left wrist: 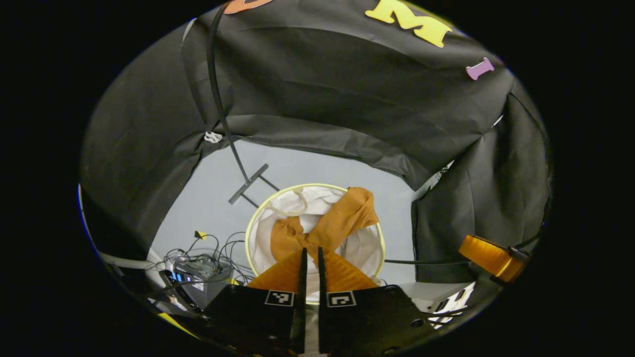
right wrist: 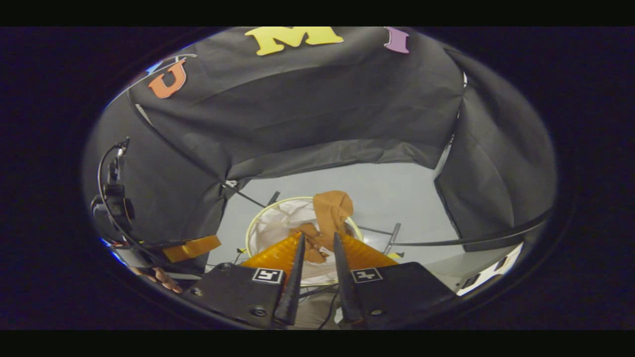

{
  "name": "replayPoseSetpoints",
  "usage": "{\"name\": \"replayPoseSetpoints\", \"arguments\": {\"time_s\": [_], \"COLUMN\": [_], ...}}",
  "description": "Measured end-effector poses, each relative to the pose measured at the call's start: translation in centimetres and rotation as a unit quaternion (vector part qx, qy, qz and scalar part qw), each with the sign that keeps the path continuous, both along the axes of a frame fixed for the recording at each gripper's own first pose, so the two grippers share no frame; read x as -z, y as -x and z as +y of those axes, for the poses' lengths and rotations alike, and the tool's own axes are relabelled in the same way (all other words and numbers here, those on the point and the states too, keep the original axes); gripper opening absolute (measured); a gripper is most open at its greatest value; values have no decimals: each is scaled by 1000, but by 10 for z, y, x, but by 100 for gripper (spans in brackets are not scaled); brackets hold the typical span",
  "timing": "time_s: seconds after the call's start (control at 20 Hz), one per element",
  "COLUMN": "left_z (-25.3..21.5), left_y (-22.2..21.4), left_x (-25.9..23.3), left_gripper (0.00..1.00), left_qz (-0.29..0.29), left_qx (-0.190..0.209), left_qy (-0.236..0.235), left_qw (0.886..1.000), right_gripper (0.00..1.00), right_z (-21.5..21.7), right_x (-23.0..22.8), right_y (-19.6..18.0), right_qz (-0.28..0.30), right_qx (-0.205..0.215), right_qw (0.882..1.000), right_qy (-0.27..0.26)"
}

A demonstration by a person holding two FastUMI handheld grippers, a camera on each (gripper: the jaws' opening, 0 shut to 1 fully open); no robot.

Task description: Grasp the clothes on the hanger with both hands and then place them into the laundry hamper below.

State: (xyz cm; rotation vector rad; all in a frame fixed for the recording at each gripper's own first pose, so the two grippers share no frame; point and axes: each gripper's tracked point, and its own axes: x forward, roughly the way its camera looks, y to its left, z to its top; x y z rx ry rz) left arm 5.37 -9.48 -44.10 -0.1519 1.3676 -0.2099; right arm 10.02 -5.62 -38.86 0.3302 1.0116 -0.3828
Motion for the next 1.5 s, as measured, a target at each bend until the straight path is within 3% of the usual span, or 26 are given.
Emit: {"name": "replayPoseSetpoints", "arguments": {"time_s": [0.1, 0.15, 0.2, 0.25, 0.3, 0.35, 0.4, 0.45, 0.5, 0.55, 0.6, 0.65, 0.7, 0.75, 0.8, 0.9, 1.1, 1.15, 1.35, 1.4, 1.5], "left_z": [-1, -3, -3, -3, -3, -2, -1, -1, -1, -2, 0, 1, 3, 5, 4, -1, -10, -11, -12, -8, -1], "left_y": [8, 10, 14, 18, 21, 27, 29, 30, 30, 31, 31, 32, 34, 35, 34, 35, 31, 31, 40, 47, 57], "left_x": [-11, -14, -20, -24, -28, -31, -35, -42, -49, -57, -66, -75, -86, -98, -114, -151, -249, -273, -381, -400, -428], "left_gripper": [14, 24, 16, 37, 38, 51, 58, 49, 60, 54, 76, 87, 73, 82, 93, 95, 95, 95, 95, 99, 97], "left_qz": [-5, -8, -10, -14, -17, -18, -22, -29, -36, -46, -57, -69, -85, -104, -125, -169, -279, -307, -419, -442, -486], "left_qx": [-7, -13, -19, -25, -30, -34, -37, -40, -42, -43, -43, -42, -39, -36, -34, -33, -39, -40, -50, -54, -61], "left_qy": [-1, -3, -4, -5, -7, -11, -14, -18, -21, -27, -34, -42, -52, -62, -69, -71, -68, -68, -65, -65, -65], "left_qw": [1000, 1000, 1000, 1000, 999, 999, 999, 999, 998, 998, 997, 996, 994, 992, 989, 983, 957, 948, 904, 893, 869], "right_gripper": [44, 48, 51, 55, 55, 56, 57, 58, 58, 58, 58, 60, 63, 61, 67, 74, 76, 80, 85, 86, 87], "right_z": [0, 1, 1, 0, 0, -1, 0, -2, -3, -7, -10, -14, -18, -24, -29, -33, -26, -25, -12, -11, -10], "right_x": [-6, -9, -13, -17, -22, -28, -34, -39, -44, -49, -55, -63, -74, -87, -104, -148, -235, -249, -324, -340, -371], "right_y": [4, 7, 12, 16, 16, 19, 24, 30, 34, 41, 46, 52, 55, 59, 65, 75, 106, 121, 159, 169, 180], "right_qz": [-7, -9, -10, -14, -19, -24, -29, -35, -40, -44, -51, -58, -71, -83, -97, -137, -230, -251, -336, -353, -389], "right_qx": [-8, -14, -18, -23, -28, -33, -38, -42, -45, -48, -49, -50, -53, -55, -59, -65, -86, -91, -122, -127, -133], "right_qw": [1000, 1000, 1000, 1000, 999, 999, 999, 998, 998, 998, 997, 997, 995, 994, 991, 985, 961, 954, 921, 913, 896], "right_qy": [6, 5, 5, 6, 8, 10, 12, 14, 15, 18, 20, 27, 36, 50, 64, 87, 124, 136, 157, 162, 170]}}
